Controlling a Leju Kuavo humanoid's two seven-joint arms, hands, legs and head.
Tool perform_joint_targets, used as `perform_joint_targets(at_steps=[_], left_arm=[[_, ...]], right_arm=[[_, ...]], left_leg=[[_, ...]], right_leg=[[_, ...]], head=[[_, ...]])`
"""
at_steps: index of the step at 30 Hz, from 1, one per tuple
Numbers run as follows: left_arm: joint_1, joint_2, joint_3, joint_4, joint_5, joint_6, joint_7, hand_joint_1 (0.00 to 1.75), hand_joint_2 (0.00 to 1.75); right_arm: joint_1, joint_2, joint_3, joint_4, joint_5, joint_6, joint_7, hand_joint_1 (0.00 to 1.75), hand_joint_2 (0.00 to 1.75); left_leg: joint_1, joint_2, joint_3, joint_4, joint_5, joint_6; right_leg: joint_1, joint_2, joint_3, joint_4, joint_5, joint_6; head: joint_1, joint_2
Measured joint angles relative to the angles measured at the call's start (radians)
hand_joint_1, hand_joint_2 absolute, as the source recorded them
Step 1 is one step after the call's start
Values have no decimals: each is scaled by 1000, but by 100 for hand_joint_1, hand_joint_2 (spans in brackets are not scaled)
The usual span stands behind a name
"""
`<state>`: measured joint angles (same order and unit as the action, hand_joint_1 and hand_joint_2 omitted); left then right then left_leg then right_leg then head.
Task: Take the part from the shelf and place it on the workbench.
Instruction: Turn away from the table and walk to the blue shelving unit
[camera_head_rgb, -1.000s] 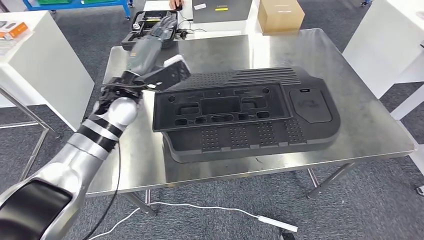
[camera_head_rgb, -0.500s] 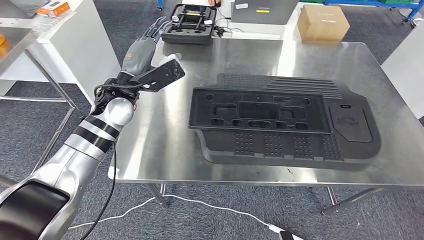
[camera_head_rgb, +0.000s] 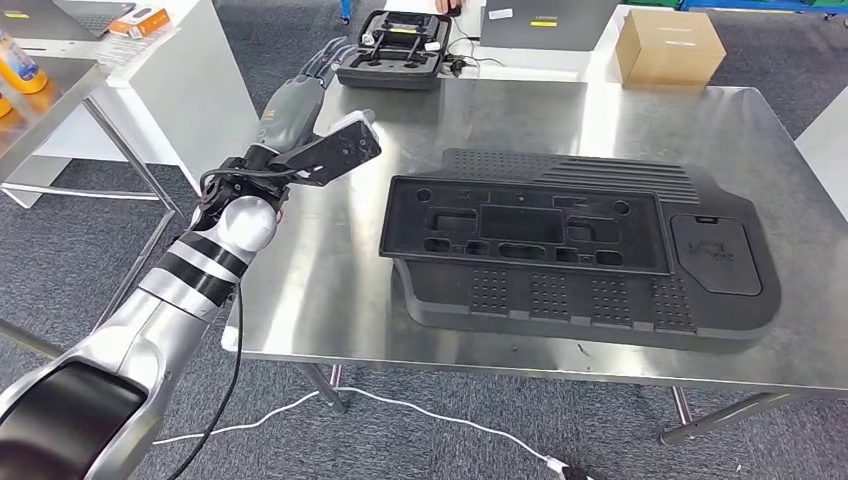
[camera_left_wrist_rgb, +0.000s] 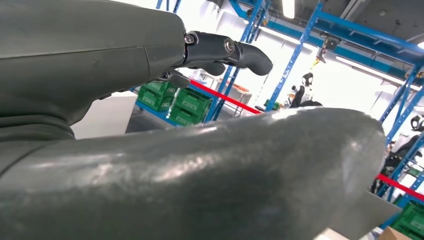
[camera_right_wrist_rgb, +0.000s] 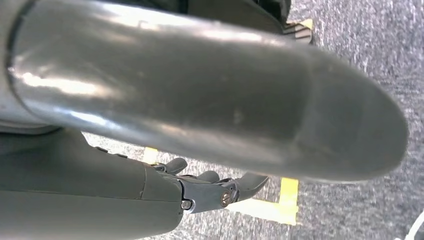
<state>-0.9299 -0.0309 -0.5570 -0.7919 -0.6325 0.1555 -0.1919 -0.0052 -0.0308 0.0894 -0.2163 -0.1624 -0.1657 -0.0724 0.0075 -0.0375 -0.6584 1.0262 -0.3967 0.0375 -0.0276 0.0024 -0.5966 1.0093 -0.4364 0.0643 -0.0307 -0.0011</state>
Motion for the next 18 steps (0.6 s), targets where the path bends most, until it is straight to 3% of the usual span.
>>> perform_joint_targets(at_steps=[9, 11, 13, 15, 17, 18], left_arm=[[0, 0, 0, 0, 9, -12, 0, 0, 0], [-1, 0, 0, 0, 9, -11, 1, 0, 0], [-2, 0, 0, -1, 11, -11, 1, 0, 0], [-7, -1, 0, -1, 13, -10, 3, 0, 0], [-9, -2, 0, -1, 13, -8, 3, 0, 0], [-7, -2, -1, -1, 13, -7, 3, 0, 0]], right_arm=[[0, -2, 0, 0, 4, 8, 6, 0, 0], [0, -1, 0, 0, 5, 8, 6, 0, 0], [0, 0, 0, 0, 6, 8, 7, 0, 0], [0, -1, -1, 0, 7, 8, 7, 0, 0], [0, -2, -1, 0, 7, 8, 7, 0, 0], [0, -1, -1, 0, 8, 8, 7, 0, 0]], left_leg=[[5, 2, 2, -7, 3, -26], [1, 1, 1, -5, 3, -23], [0, 3, 11, -21, 13, -11], [8, 8, 24, -49, 29, 0], [13, 11, 21, -59, 38, 2], [14, 11, 17, -58, 42, 1]], right_leg=[[7, 1, -1, 1, 0, -4], [1, 1, 2, -5, 3, -1], [-2, 0, 6, -13, 6, 5], [2, 0, -10, 27, -27, 2], [0, -1, -58, 143, -91, -4], [-3, -1, -82, 203, -117, -1]], head=[[1, 0], [0, 0], [0, 0], [3, 0], [7, 0], [8, 0]])
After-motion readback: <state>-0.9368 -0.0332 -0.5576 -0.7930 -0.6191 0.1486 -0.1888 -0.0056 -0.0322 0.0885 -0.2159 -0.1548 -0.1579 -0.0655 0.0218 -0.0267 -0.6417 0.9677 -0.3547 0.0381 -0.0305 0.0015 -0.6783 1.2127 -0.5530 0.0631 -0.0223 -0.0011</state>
